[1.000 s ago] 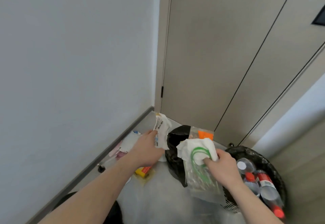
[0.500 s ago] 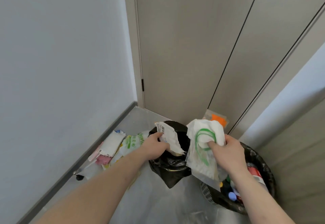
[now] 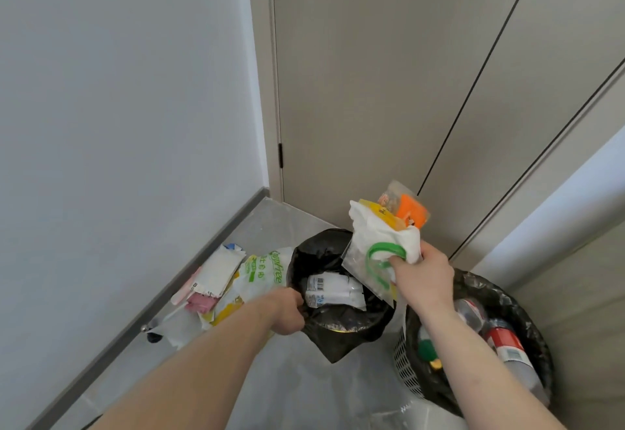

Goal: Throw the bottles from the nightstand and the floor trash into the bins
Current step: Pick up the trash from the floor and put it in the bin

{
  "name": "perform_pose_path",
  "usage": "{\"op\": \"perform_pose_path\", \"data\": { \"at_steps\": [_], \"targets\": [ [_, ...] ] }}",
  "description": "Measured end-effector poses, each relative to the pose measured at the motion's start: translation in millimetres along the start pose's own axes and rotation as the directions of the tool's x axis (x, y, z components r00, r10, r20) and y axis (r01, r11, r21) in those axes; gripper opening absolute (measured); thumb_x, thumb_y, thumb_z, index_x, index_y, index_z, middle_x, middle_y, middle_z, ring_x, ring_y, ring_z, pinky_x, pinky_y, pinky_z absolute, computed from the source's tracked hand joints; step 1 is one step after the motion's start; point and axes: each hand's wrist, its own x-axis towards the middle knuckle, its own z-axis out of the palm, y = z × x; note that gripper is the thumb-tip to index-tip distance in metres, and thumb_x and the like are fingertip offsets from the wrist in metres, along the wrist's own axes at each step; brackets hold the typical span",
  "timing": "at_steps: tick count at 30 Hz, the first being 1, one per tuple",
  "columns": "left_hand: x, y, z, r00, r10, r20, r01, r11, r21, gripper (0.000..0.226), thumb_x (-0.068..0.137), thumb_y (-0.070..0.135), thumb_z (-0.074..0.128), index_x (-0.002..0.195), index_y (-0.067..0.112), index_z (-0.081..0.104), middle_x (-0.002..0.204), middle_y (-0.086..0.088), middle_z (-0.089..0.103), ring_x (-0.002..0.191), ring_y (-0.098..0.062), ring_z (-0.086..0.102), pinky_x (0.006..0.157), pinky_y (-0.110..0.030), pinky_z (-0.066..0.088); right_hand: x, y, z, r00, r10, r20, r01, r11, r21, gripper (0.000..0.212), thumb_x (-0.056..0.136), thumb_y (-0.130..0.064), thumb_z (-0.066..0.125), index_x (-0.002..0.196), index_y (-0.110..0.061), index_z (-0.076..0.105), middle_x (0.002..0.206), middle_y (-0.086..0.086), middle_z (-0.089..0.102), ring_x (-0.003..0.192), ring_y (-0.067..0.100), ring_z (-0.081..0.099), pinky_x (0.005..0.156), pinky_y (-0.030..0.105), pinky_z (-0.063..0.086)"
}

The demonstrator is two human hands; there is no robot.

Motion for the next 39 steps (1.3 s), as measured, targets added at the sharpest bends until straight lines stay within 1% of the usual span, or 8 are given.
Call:
{"op": "perform_pose_path", "data": {
  "at_steps": [6, 13, 16, 24, 30, 33, 37, 39],
  "targets": [
    [-5, -14, -8, 0.999, 0.014, -0.045, -0.015, 0.999, -0.04, 0.048, 0.099, 0.023, 0.051, 0.147, 0.016, 0.053, 0.149, -0.009, 0.051, 0.136, -0.028, 0.049, 0.113, -0.036, 0.043, 9, 14, 49, 0.997, 0.048, 0.067, -0.044, 0.997, -0.057, 0.027, 0.087, -0.01, 0.063, 0.108, -0.024, 0.072, 0.096, 0.002, 0.073, 0.092, 0.026, 0.067, 0.076, 0.035, 0.053],
    [4, -41, -12, 0.997, 0.007, -0.075, -0.016, 0.993, -0.119, 0.057, 0.095, 0.018, 0.056, 0.151, 0.02, 0.047, 0.156, -0.006, 0.044, 0.142, -0.026, 0.044, 0.114, -0.034, 0.04, 6, 58, 82, 0.915, 0.238, 0.325, -0.084, 0.901, -0.425, 0.02, 0.087, -0.017, 0.063, 0.103, -0.027, 0.072, 0.093, 0.001, 0.066, 0.103, 0.028, 0.064, 0.079, 0.028, 0.046],
    [8, -50, -13, 0.999, -0.009, -0.054, 0.003, 0.992, -0.123, 0.061, 0.093, 0.021, 0.059, 0.152, 0.022, 0.045, 0.159, -0.006, 0.041, 0.143, -0.026, 0.042, 0.116, -0.038, 0.041, 6, 63, 91, 0.902, 0.266, 0.339, -0.078, 0.874, -0.479, 0.022, 0.09, -0.02, 0.063, 0.106, -0.031, 0.072, 0.108, 0.0, 0.071, 0.099, 0.02, 0.06, 0.08, 0.027, 0.046],
    [14, -62, -15, 0.998, -0.031, -0.049, 0.024, 0.991, -0.131, 0.057, 0.094, 0.025, 0.059, 0.15, 0.025, 0.047, 0.157, -0.004, 0.042, 0.143, -0.024, 0.043, 0.117, -0.038, 0.04, 13, 57, 100, 0.967, 0.178, 0.184, -0.098, 0.922, -0.373, 0.015, 0.093, -0.022, 0.063, 0.097, -0.032, 0.075, 0.102, -0.004, 0.073, 0.099, 0.02, 0.066, 0.087, 0.03, 0.053],
    [4, -74, -19, 0.998, -0.039, -0.053, 0.032, 0.991, -0.126, 0.059, 0.095, 0.027, 0.059, 0.152, 0.024, 0.045, 0.158, -0.003, 0.041, 0.144, -0.025, 0.042, 0.116, -0.037, 0.04, 2, 50, 102, 0.908, 0.247, 0.338, -0.049, 0.865, -0.5, 0.049, 0.085, -0.028, 0.065, 0.134, -0.025, 0.063, 0.132, 0.003, 0.064, 0.119, 0.024, 0.061, 0.093, 0.033, 0.051],
    [-5, -89, -23, 0.996, -0.062, -0.058, 0.056, 0.993, -0.102, 0.06, 0.094, 0.026, 0.058, 0.152, 0.023, 0.044, 0.158, -0.004, 0.041, 0.142, -0.025, 0.045, 0.112, -0.036, 0.043, 1, 30, 102, 0.912, 0.146, 0.384, 0.03, 0.908, -0.418, 0.05, 0.086, -0.019, 0.067, 0.136, -0.025, 0.062, 0.141, 0.003, 0.059, 0.127, 0.023, 0.057, 0.103, 0.034, 0.049],
    [-24, -105, -31, 0.993, -0.079, -0.093, 0.075, 0.996, -0.045, 0.061, 0.094, 0.029, 0.06, 0.152, 0.023, 0.044, 0.156, -0.004, 0.045, 0.141, -0.023, 0.045, 0.111, -0.035, 0.043, -8, 0, 87, 0.885, 0.061, 0.462, 0.1, 0.944, -0.315, 0.042, 0.09, -0.023, 0.071, 0.132, -0.026, 0.064, 0.138, -0.003, 0.06, 0.119, 0.016, 0.059, 0.086, 0.022, 0.048],
    [-34, -107, -35, 0.991, -0.063, -0.118, 0.061, 0.998, -0.023, 0.062, 0.093, 0.027, 0.06, 0.152, 0.023, 0.045, 0.156, -0.004, 0.046, 0.141, -0.023, 0.046, 0.111, -0.034, 0.043, -15, -11, 73, 0.868, 0.04, 0.495, 0.1, 0.962, -0.253, 0.037, 0.089, -0.029, 0.074, 0.125, -0.031, 0.067, 0.131, -0.006, 0.064, 0.117, 0.017, 0.063, 0.095, 0.031, 0.053]
  ]
}}
